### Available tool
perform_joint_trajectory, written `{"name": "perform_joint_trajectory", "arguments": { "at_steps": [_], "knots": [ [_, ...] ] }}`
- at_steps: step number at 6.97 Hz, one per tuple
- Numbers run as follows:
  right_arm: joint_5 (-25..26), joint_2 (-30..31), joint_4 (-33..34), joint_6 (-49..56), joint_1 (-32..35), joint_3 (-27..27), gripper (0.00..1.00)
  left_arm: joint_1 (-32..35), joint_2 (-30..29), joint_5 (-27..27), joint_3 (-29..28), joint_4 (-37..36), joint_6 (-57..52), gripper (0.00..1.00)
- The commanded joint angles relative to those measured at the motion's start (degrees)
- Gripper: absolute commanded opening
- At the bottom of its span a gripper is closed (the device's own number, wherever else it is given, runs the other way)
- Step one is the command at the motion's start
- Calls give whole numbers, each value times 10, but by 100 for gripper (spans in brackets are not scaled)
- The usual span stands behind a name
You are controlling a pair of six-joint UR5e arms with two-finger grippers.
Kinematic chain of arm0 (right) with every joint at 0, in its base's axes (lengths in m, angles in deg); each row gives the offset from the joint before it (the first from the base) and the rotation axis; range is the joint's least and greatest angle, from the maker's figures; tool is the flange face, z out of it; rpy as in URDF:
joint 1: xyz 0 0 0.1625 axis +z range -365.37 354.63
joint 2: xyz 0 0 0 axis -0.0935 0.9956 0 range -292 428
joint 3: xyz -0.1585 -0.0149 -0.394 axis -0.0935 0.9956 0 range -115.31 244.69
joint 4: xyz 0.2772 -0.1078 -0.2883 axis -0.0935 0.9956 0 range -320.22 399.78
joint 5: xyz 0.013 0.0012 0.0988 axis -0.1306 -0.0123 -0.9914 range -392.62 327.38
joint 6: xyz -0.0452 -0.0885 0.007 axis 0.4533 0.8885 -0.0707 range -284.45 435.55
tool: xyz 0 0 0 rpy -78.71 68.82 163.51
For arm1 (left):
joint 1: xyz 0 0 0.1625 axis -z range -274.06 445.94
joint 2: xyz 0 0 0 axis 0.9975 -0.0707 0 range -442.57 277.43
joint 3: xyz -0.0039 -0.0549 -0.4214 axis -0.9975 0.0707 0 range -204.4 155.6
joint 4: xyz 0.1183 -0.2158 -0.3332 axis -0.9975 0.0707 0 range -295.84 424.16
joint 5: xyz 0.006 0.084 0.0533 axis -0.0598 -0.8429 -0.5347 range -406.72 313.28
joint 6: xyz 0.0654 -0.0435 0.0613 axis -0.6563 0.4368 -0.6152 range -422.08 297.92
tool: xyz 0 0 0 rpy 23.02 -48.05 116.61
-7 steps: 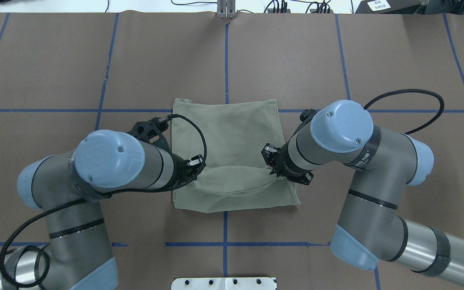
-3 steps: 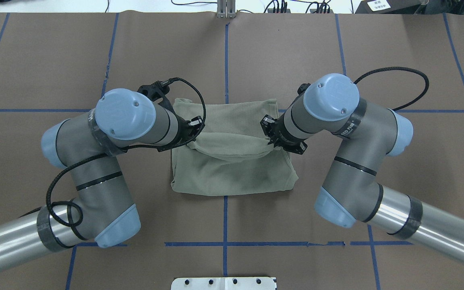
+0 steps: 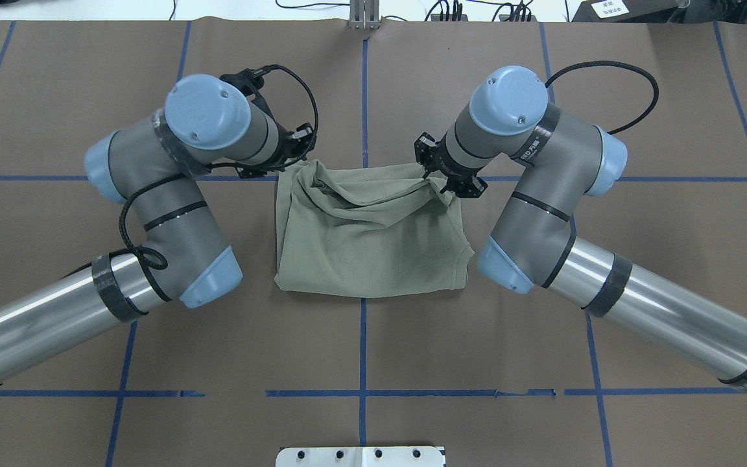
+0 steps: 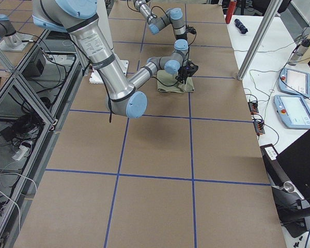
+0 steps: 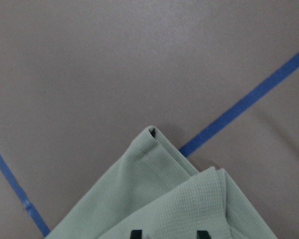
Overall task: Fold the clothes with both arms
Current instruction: 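Lift the near end with both grippers and fold it over toward the far end, then release the shirt and raise both grippers away from it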
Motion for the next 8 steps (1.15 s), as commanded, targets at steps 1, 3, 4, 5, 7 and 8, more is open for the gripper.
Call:
{"name": "perform_joint_trajectory", "arguments": {
  "at_steps": [1,3,4,5,7,8],
  "knots": [
    [-58,-21,-21,45,45,58,100,52,0,13,-40,6,-90,100],
    [-118,-27,-18,71,62,36,100,76,18,88,-35,12,-145,100],
    [-120,-25,-15,75,59,3,100,93,42,96,-19,12,-180,100],
    [-118,-19,-5,82,22,-28,100,107,70,97,5,13,-228,100],
    [-47,-30,69,176,-58,-51,100,136,89,98,9,14,-280,100],
    [11,-33,89,217,-97,-50,100,147,91,98,10,13,-295,100]
  ]
}}
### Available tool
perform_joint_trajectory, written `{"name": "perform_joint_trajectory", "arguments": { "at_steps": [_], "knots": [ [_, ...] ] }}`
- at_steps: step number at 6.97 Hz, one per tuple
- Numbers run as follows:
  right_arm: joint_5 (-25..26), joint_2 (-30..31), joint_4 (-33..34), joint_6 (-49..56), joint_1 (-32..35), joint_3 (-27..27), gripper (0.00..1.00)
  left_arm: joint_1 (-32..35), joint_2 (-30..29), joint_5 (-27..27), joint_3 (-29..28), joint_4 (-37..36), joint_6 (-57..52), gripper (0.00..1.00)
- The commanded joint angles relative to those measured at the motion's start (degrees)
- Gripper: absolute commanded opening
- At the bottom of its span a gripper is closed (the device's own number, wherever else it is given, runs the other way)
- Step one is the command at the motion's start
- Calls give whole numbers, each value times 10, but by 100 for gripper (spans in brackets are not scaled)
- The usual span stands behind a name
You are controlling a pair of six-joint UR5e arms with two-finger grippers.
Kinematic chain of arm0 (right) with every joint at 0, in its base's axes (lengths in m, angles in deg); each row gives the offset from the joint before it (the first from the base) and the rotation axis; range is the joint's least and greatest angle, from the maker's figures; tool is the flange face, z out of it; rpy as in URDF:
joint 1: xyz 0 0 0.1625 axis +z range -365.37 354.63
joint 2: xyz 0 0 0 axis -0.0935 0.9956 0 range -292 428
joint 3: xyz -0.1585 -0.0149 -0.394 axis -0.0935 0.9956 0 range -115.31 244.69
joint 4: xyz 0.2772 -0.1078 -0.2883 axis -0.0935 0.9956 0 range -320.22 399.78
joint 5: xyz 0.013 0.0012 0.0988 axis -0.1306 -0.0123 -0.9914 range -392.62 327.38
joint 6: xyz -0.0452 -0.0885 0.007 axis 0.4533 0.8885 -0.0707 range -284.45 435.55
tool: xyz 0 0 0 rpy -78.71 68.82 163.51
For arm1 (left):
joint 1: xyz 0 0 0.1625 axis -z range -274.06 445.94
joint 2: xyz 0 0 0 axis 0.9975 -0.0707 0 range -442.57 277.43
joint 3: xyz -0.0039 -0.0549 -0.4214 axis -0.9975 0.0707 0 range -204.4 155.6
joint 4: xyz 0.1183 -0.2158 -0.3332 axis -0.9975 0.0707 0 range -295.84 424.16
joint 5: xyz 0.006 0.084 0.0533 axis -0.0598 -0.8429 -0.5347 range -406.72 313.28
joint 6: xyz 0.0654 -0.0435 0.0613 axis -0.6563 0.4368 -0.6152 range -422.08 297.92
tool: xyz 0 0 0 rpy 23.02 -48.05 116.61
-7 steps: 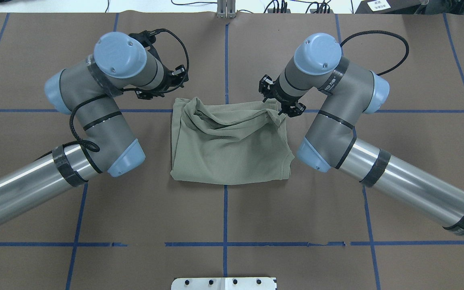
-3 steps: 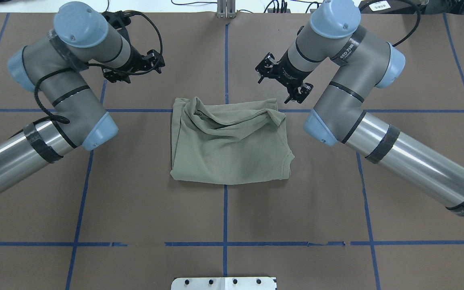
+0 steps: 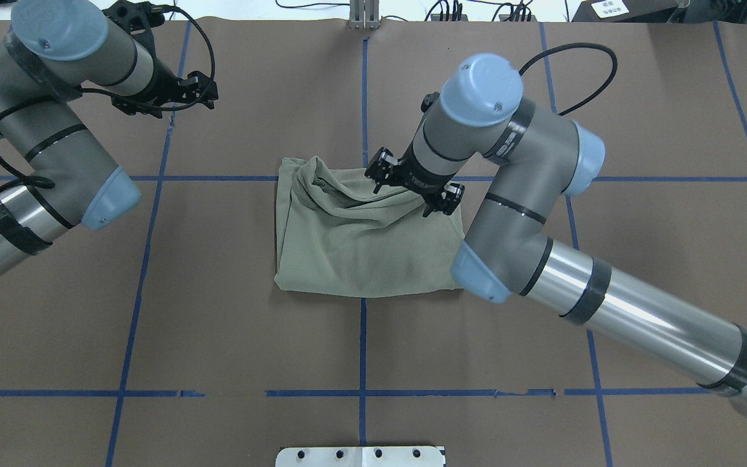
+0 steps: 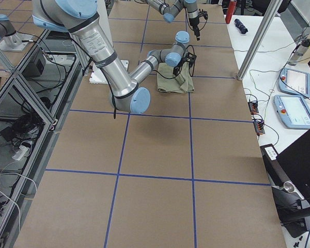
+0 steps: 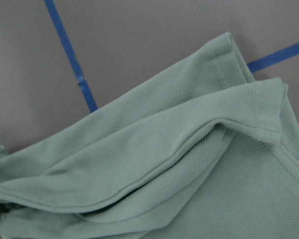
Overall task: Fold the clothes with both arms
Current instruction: 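Press down the folded shirt's top with the right gripper while the left arm withdraws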
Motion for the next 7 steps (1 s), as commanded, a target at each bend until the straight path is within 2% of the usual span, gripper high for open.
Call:
{"name": "perform_joint_trajectory", "arguments": {
  "at_steps": [1,3,5,6,7],
  "knots": [
    [77,-26,62,90,-63,5,100,16,14,1,2,1,-24,100],
    [92,-87,64,118,-62,93,100,24,20,15,10,-2,-24,100],
    [100,-105,61,139,-43,133,100,26,37,20,9,13,-28,100],
    [106,-141,54,154,-28,187,100,26,37,21,9,15,-27,100],
    [107,-166,0,155,-13,253,100,26,37,22,9,15,-27,100]
  ]
}}
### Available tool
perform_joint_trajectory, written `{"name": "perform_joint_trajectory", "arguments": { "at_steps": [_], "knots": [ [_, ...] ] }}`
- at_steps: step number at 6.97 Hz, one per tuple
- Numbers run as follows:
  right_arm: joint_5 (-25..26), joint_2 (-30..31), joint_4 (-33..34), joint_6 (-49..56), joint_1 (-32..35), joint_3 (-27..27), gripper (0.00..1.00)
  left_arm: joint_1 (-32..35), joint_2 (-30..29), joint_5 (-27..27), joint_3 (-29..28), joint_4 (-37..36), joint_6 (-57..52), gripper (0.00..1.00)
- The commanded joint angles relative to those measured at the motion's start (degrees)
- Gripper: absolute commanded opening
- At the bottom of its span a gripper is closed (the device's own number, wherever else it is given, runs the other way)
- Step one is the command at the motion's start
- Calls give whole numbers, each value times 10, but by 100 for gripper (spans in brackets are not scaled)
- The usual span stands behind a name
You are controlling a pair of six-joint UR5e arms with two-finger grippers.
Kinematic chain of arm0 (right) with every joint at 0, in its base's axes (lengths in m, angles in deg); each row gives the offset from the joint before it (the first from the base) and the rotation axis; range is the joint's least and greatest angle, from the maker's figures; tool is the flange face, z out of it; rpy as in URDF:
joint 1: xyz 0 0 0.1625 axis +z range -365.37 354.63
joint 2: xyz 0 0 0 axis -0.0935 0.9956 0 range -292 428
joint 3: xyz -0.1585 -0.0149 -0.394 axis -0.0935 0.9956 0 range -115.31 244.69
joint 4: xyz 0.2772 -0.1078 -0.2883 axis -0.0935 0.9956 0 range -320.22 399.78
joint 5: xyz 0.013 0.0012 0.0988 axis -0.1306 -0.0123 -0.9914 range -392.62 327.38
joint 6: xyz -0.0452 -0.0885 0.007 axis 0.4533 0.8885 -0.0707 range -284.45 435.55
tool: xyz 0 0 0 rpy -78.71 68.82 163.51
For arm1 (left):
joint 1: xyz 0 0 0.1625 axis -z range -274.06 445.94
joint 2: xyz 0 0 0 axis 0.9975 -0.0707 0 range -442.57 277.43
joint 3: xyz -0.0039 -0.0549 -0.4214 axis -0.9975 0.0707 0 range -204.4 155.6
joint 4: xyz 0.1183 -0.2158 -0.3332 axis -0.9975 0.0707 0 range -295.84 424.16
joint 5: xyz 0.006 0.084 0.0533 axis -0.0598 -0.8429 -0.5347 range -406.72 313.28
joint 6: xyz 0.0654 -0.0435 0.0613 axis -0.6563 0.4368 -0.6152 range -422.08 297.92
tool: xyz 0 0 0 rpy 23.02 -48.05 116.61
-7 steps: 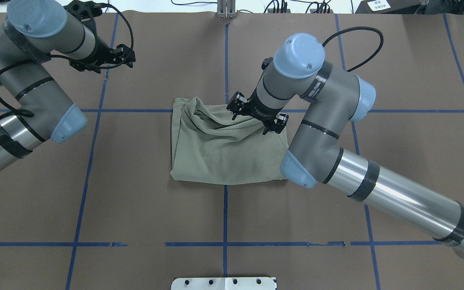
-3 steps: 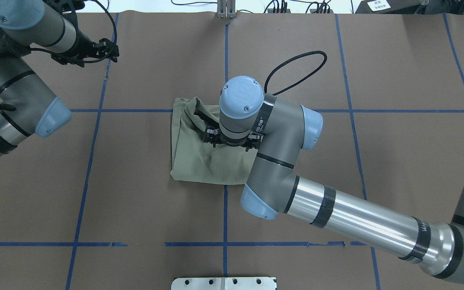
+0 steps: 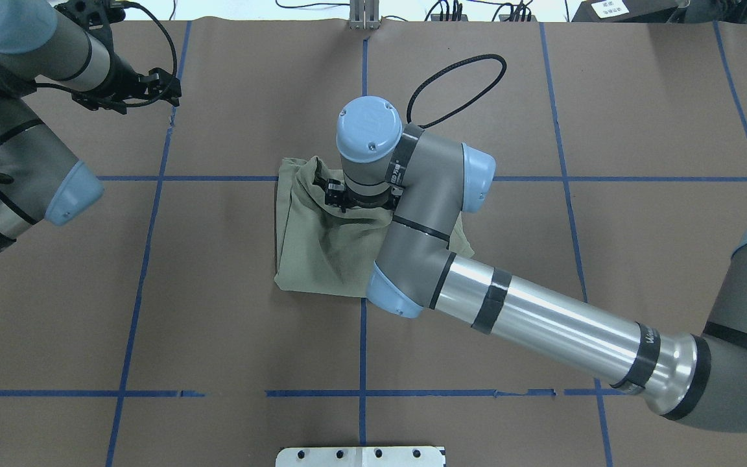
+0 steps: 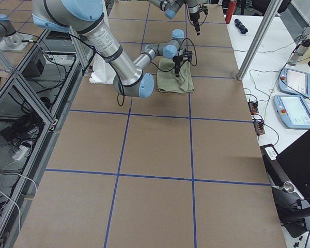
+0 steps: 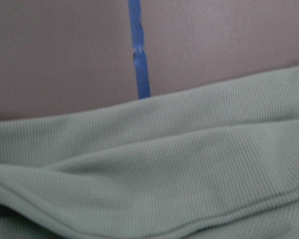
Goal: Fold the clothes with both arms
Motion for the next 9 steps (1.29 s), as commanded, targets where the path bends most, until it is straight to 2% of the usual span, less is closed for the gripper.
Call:
{"name": "perform_joint_trajectory", "arguments": {
  "at_steps": [1,4,6,7,9],
  "knots": [
    [3,-47,-76,15,35,114,100,0,1,1,0,2,0,100],
    [-10,-57,-79,52,89,137,100,15,0,36,2,0,-1,100],
    [-59,-48,-74,91,128,126,100,29,9,40,17,0,-43,100],
    [-95,-3,-70,117,156,78,100,40,40,45,46,0,-89,100],
    [-145,123,-12,255,227,-52,100,124,95,107,65,-5,-242,100]
  ]
}}
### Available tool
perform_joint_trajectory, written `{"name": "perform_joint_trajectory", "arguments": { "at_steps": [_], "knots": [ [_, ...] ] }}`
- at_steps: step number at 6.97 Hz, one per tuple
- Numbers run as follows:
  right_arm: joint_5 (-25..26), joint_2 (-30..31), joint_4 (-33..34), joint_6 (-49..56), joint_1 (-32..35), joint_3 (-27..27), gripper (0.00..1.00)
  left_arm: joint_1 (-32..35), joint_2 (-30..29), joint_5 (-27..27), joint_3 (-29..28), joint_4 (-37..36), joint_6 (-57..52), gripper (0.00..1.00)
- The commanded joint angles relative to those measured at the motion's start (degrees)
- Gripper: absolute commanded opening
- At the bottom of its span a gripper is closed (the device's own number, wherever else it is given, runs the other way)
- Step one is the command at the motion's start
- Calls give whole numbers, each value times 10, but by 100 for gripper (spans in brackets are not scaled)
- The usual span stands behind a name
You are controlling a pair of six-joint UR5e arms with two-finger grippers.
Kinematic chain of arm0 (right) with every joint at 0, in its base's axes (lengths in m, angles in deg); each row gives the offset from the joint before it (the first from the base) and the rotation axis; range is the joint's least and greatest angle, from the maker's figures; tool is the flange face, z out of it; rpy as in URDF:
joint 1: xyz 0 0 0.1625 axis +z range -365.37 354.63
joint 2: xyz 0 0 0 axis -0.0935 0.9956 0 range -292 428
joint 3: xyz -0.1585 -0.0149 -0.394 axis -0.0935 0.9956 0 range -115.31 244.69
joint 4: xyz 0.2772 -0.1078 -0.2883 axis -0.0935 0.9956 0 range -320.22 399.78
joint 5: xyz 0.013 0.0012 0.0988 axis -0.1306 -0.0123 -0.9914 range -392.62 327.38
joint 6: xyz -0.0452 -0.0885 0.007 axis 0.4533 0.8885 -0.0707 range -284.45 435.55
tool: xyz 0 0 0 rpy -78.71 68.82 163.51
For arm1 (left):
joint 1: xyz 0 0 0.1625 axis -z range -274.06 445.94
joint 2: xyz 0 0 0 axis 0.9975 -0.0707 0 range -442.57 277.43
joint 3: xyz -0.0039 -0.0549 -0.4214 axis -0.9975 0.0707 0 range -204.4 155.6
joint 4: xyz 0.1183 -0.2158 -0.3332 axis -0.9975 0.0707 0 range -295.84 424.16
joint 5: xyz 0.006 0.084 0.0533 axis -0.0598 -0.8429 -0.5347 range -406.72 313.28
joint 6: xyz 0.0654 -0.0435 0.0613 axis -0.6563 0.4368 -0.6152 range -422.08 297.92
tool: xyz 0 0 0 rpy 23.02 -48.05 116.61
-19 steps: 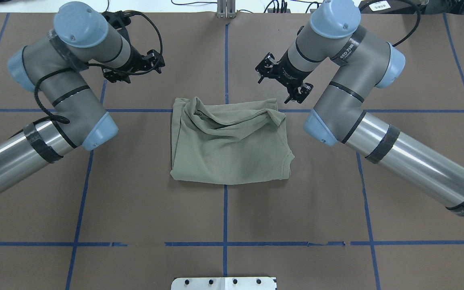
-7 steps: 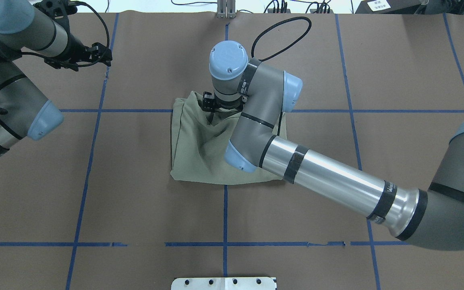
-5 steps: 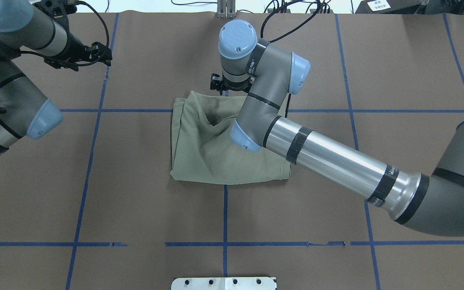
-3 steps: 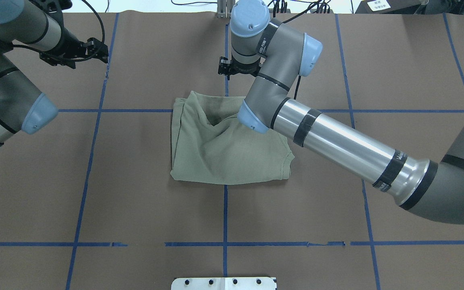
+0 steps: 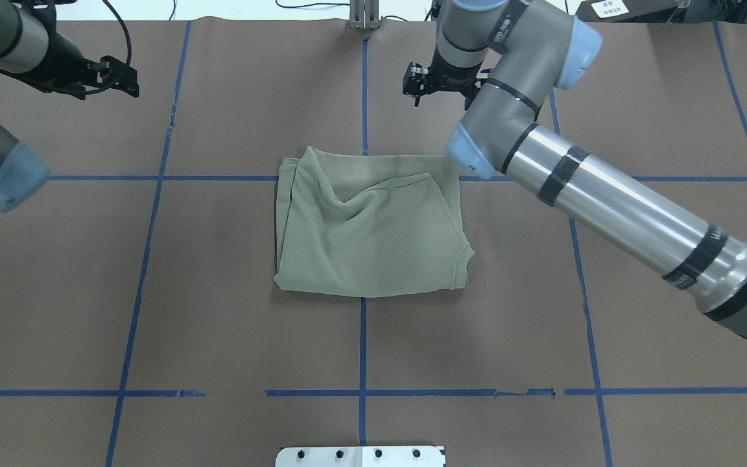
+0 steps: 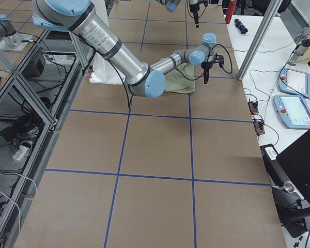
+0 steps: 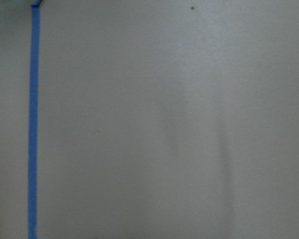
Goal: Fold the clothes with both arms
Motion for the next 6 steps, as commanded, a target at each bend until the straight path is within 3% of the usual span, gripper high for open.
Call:
{"name": "perform_joint_trajectory", "arguments": {
  "at_steps": [1,4,6],
  "knots": [
    [-50,153,63,165,89,-154,100,94,65,41,14,-3,-198,100],
    [-76,366,141,412,188,-330,100,187,154,40,6,-4,-445,100],
    [-158,448,149,592,295,-338,100,236,194,43,-38,-1,-581,100]
  ]
}}
